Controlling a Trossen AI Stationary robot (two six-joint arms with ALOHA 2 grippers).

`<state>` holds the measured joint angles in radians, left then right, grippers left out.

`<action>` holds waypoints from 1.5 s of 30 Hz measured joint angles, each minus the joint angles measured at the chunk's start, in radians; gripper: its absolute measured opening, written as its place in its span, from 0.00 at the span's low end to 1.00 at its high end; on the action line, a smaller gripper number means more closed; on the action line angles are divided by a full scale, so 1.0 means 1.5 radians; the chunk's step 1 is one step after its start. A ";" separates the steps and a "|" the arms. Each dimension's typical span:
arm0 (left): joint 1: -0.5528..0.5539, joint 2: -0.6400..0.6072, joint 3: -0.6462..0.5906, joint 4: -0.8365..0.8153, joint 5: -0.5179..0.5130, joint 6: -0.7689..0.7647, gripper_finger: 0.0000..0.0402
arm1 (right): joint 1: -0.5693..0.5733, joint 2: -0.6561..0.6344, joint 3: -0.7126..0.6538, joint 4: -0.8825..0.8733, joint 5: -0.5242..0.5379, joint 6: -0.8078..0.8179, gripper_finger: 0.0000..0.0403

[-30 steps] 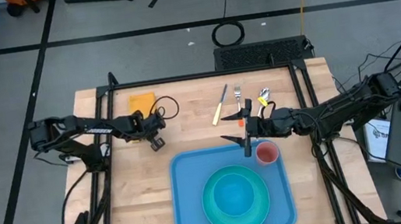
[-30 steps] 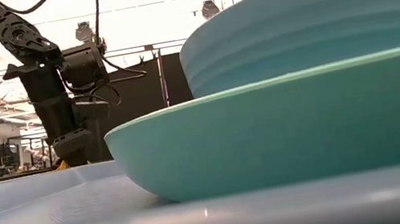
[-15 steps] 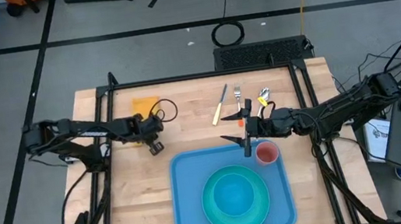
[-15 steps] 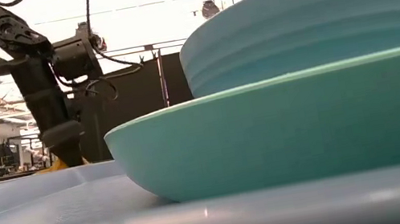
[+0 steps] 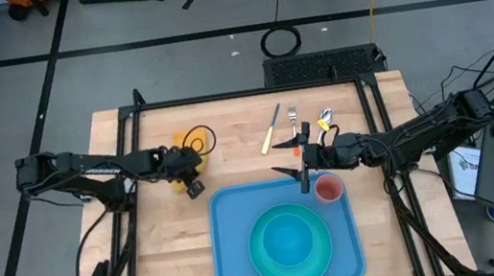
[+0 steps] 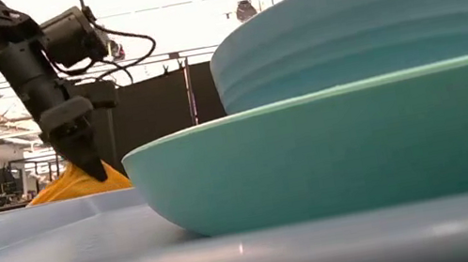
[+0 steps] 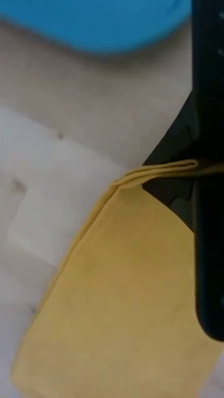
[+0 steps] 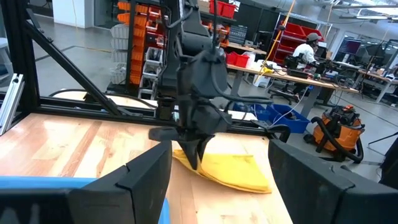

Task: Set up tray
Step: Put the orange napkin to the left of the green plate on the blue serving tray

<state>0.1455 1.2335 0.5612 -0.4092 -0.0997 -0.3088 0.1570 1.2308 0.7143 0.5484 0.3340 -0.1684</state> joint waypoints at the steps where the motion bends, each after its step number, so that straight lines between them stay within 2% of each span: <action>1: -0.010 -0.002 0.000 0.000 0.003 -0.010 0.03 | 0.000 0.000 0.000 0.000 0.000 0.000 0.64; 12: -0.115 -0.004 0.054 -0.010 0.029 -0.067 0.03 | 0.000 0.000 0.000 0.000 0.000 0.000 0.64; 24: -0.180 -0.003 0.084 -0.023 0.059 -0.173 0.03 | 0.000 0.000 0.000 0.000 0.000 0.000 0.64; 45: -0.282 0.008 0.085 0.085 0.089 -0.337 0.03 | 0.000 0.000 0.000 0.000 0.000 0.000 0.64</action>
<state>-0.2776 1.2455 0.6884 -0.2815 0.0345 -0.8149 0.1570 1.2308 0.7143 0.5491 0.3340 -0.1685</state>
